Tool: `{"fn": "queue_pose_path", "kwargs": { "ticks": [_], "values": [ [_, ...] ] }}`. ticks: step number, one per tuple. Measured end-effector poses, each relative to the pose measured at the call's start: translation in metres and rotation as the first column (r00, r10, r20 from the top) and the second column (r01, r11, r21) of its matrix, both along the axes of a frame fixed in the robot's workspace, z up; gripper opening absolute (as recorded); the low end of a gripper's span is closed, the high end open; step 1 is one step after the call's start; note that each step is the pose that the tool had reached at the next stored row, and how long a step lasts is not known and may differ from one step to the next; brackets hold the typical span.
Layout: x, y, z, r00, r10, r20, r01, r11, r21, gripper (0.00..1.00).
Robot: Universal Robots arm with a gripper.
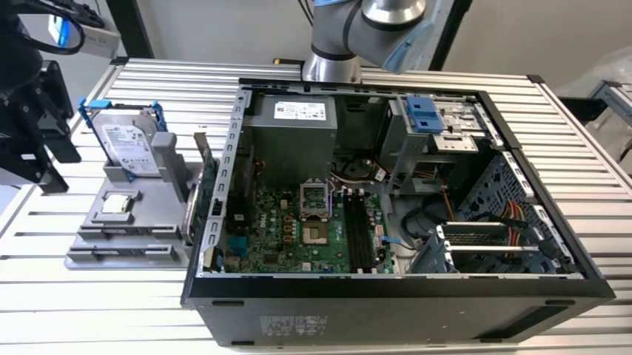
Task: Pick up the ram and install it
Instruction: 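Pick up the ram and move it above insertion slot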
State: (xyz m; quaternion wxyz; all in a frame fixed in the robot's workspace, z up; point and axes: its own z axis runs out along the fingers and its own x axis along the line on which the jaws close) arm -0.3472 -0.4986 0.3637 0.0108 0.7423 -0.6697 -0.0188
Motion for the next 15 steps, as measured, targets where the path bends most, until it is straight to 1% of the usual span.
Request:
{"fn": "queue_pose_path", "kwargs": {
  "ticks": [15],
  "values": [
    [0.0,0.0,-0.0043,1.0,0.0,-0.0001,0.0,1.0,-0.0002,1.0]
  ]
}}
